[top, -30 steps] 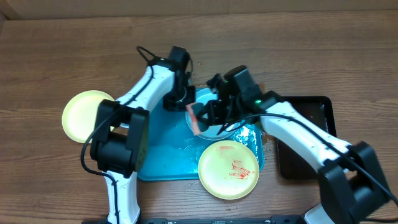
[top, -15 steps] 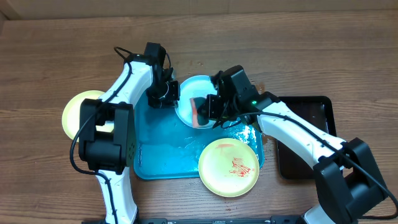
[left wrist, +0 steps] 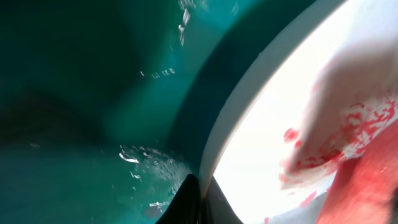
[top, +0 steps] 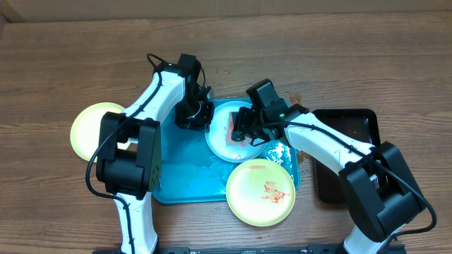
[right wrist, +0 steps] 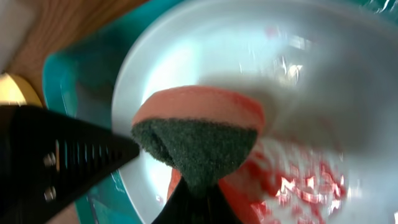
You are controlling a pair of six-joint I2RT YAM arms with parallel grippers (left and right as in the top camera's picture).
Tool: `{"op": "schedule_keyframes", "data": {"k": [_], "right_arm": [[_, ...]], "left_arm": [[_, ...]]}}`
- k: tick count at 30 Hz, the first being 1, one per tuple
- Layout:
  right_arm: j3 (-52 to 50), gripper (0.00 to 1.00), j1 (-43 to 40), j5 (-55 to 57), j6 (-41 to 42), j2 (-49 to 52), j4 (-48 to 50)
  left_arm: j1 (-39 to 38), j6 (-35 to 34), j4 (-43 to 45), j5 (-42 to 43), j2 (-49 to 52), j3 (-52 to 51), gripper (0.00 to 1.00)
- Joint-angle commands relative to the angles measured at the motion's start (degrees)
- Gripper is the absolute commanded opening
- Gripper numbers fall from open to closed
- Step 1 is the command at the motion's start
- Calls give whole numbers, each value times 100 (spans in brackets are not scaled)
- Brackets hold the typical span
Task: Clean dirty plates on tray and stack at the side
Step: 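Pick up the sponge with the right gripper and bring it onto the light-blue plate, then scrub the light-blue plate with the sponge while the left gripper holds it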
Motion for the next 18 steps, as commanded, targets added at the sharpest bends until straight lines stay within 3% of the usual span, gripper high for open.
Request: {"op": "schedule_keyframes", "data": {"k": [1,11,18], "right_arm": [[61,4,-15,332,321,-46,20],[-225,4,280,155,866,267,393],[-225,4,590,-968,866,883,1340]], "left_arm": [[-72,531,-122,61,17,-26,4],[-140,411,-109,66,17,-26,4],[-170,304,-57,70,17,-26,4]]}}
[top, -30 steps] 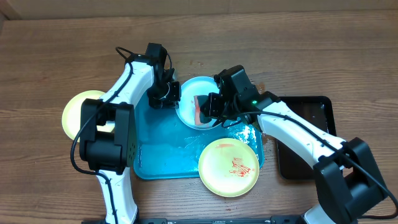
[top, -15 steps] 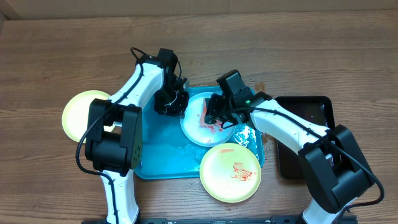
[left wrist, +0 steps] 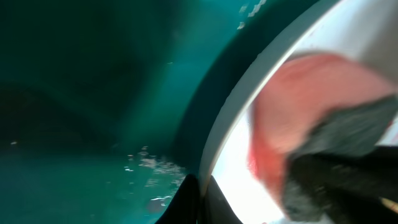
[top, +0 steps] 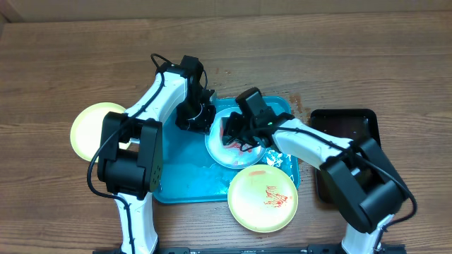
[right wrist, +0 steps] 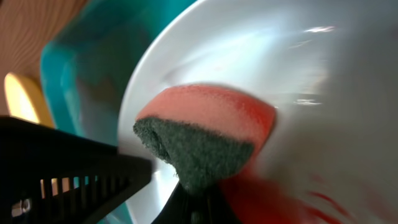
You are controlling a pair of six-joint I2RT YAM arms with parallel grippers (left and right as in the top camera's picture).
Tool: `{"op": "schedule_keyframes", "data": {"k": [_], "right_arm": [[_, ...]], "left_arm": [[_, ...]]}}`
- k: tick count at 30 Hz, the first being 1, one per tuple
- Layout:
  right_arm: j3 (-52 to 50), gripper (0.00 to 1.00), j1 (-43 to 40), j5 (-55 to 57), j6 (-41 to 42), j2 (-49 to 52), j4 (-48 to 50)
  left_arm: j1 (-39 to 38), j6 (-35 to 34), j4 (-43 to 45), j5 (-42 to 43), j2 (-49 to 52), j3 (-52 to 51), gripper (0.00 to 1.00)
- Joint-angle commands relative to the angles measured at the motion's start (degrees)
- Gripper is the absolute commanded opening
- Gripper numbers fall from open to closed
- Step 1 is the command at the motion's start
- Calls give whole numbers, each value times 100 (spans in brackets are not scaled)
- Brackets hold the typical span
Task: Clean dirty plates on tray and stack at the side
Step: 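Scrub the light-blue plate with the sponge while the left gripper holds it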
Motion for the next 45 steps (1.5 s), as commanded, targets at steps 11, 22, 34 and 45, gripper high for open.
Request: {"op": "schedule_keyframes", "data": {"k": [11,22,34,45], "right_arm": [[-35,4,-238,-1255,105,396,-1134],[-35,4,-1633,-925,-114,396,-1873],[-35,4,-2570,-42,-645,396,-2632],[-31,4,-2411,-247,-890,396,-2638]], "left_arm": [[-203,-146,173,160,17,-4,4],[-184,-258,254,140,17,-4,5],[-184,-256,258,90,17,-4,4],[-190,-581,435,339,17,-4,7]]}}
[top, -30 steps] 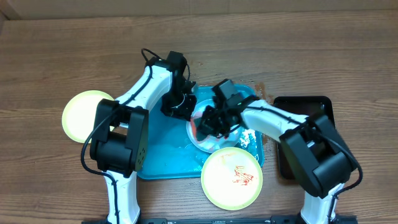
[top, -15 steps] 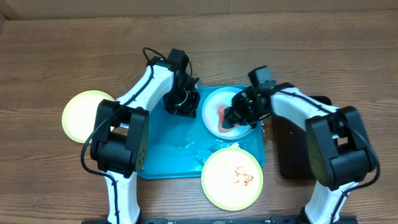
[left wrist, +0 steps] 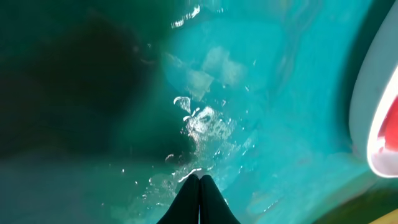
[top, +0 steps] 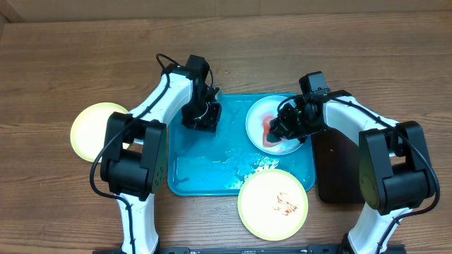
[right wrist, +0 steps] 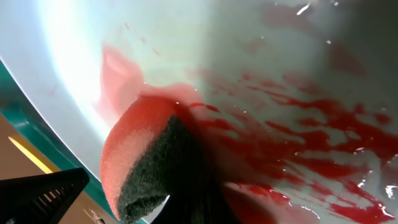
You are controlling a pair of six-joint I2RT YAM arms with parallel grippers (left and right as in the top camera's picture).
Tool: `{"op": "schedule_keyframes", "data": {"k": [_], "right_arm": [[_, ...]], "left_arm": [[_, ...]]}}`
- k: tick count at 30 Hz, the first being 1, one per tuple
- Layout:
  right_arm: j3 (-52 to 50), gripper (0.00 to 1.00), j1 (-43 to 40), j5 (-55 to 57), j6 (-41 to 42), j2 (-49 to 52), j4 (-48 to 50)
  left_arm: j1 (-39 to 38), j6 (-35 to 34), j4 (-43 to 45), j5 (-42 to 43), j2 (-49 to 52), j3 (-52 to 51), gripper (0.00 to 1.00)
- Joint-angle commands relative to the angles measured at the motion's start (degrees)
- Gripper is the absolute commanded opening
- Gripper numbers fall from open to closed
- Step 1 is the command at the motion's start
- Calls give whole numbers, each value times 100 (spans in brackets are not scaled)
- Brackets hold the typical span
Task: Clean dirty plates on tray and stack at the side
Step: 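Scrub the light-blue plate with the sponge while the left gripper holds it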
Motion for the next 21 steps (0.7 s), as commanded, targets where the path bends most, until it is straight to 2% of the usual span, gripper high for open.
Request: {"op": "schedule_keyframes", "data": {"k": [1,3,4,8,13,21], "right_arm": [[-232,4,26,1032,-9,319,-94],[-232,4,85,970,-7,319,-63],[-232,4,111,966,-4,319,-52],[-232,4,186,892,13,319,2],[-232,4,188,839,11,319,39],[-232,4,188,835,11,319,55]], "left_arm": [[-15,-184,133,306,13,-4,17],[-15,-181,256,586,13,-4,27],[-15,-184,317,723,13,-4,36],[-70,-190,540,1161,13,-4,45],[-306,-302,761,1200,13,-4,44],[-929,-1119,1451,1169,15,-4,41]]}}
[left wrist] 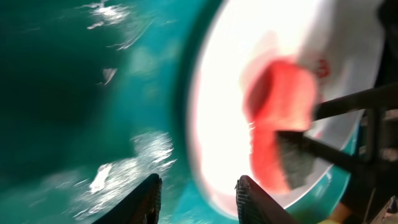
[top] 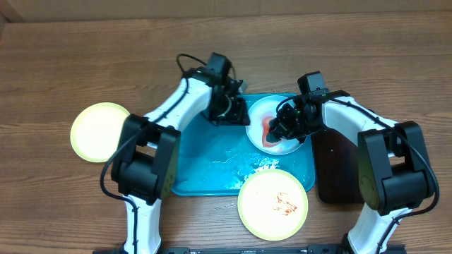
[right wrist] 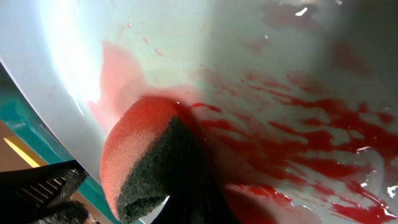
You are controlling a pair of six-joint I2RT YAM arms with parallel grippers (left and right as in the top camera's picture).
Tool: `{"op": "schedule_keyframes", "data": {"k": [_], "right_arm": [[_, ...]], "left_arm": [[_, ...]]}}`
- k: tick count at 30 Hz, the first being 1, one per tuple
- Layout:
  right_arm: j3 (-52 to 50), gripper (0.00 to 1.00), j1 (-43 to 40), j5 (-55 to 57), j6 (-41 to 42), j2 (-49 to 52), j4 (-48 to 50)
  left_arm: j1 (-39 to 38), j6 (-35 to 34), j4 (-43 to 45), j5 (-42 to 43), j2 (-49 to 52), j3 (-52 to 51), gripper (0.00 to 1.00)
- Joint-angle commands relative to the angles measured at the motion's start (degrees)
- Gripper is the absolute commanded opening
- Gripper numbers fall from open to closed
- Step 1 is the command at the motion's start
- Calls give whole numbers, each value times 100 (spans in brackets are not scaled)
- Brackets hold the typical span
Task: Clean dirty plates on tray and stack at the side
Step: 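Scrub the light-blue plate with the sponge while the left gripper holds it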
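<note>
A white plate (top: pixel 260 117) smeared with red sauce lies in the back right of the teal tray (top: pixel 201 166). My right gripper (top: pixel 282 131) is shut on a pink sponge with a dark scouring face (right wrist: pixel 146 163), pressed onto the plate (right wrist: pixel 292 74). My left gripper (top: pixel 238 113) stands open at the plate's left side, its fingers (left wrist: pixel 150 198) either side of the white rim (left wrist: pixel 194 134). A yellow plate with red stains (top: pixel 273 204) overlaps the tray's front edge. A clean yellow plate (top: pixel 99 132) rests on the table at far left.
A black tray (top: pixel 349 166) lies right of the teal tray, under my right arm. Foam and water (top: pixel 247 168) spread over the teal tray's floor. Brown wooden table (top: pixel 70 63) surrounds everything.
My left gripper was shut over the tray's wet floor, apart from the white plate. It now stands further right, open at the plate's left rim. The right gripper and sponge have hardly moved.
First the white plate lay mid-tray, my left gripper shut at its left rim, the sponge on its middle. Then the sponge was at its left side. Later tray and plate sat further right, the left gripper apart. Now that gripper stands open at the rim.
</note>
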Motion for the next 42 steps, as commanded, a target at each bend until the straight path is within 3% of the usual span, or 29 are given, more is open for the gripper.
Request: {"op": "schedule_keyframes", "data": {"k": [1,7,11,18,25,27,35,42], "right_arm": [[-232,4,105,780,-2,326,-37],[-232,4,103,765,-2,326,-35],[-232,4,103,765,-4,326,-37],[-232,4,103,721,-4,326,-37],[-232,4,103,721,-4,326,-39],[-232,4,103,721,-4,326,-37],[-232,4,105,647,-42,326,-37],[-229,4,114,-175,-778,326,293]], "left_arm": [[-264,-498,164,66,15,-4,38],[-566,-1189,232,-505,74,-4,27],[-573,-1528,232,-566,188,-4,29],[-575,-1998,236,-575,398,-4,18],[-546,-2522,195,-581,660,-4,13],[-496,-2616,155,-577,682,-4,4],[-271,-2616,72,-671,682,-4,4],[238,-2061,-437,-909,682,-4,4]]}}
